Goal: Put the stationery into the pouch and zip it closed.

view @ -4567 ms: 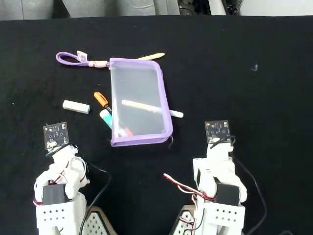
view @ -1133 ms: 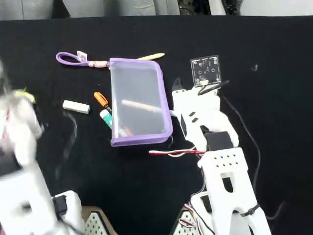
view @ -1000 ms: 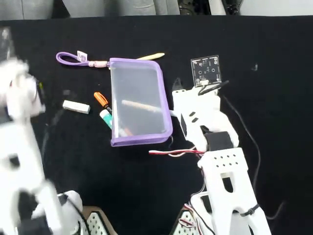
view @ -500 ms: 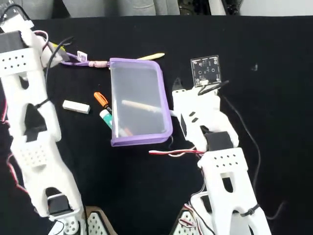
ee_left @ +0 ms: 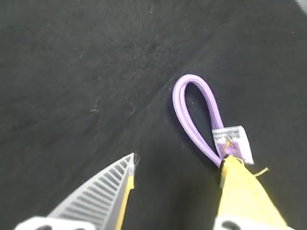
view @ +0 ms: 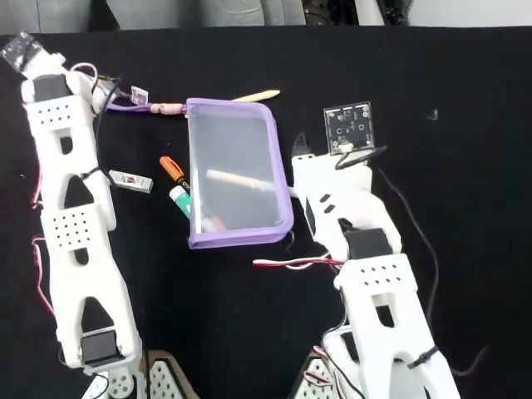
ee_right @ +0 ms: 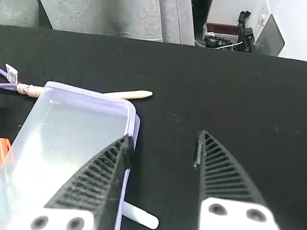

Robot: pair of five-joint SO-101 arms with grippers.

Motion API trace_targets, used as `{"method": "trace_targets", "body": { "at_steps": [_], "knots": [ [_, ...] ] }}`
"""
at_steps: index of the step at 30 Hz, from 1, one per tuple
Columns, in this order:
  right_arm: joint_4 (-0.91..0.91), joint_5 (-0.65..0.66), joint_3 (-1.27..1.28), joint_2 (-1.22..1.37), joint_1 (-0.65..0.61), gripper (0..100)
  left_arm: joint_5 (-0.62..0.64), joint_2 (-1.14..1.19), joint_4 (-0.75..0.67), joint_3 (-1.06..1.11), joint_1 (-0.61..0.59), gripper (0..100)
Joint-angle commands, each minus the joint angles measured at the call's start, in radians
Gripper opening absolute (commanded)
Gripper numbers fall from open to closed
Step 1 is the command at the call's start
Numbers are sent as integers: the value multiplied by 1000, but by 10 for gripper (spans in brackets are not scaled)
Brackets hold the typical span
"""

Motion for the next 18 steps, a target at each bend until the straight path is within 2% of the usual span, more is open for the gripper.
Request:
{"method": "trace_targets", "body": {
  "at_steps": [1, 9, 18],
  "knots": [
    [-25, -2, -10, -30, -15, 216, 20, 49, -120, -58, 8, 289],
    [-25, -2, -12, -30, -15, 216, 20, 150, -247, -58, 8, 289],
    [-25, -2, -13, -30, -15, 216, 18, 232, -245, -58, 8, 287]
  ]
}}
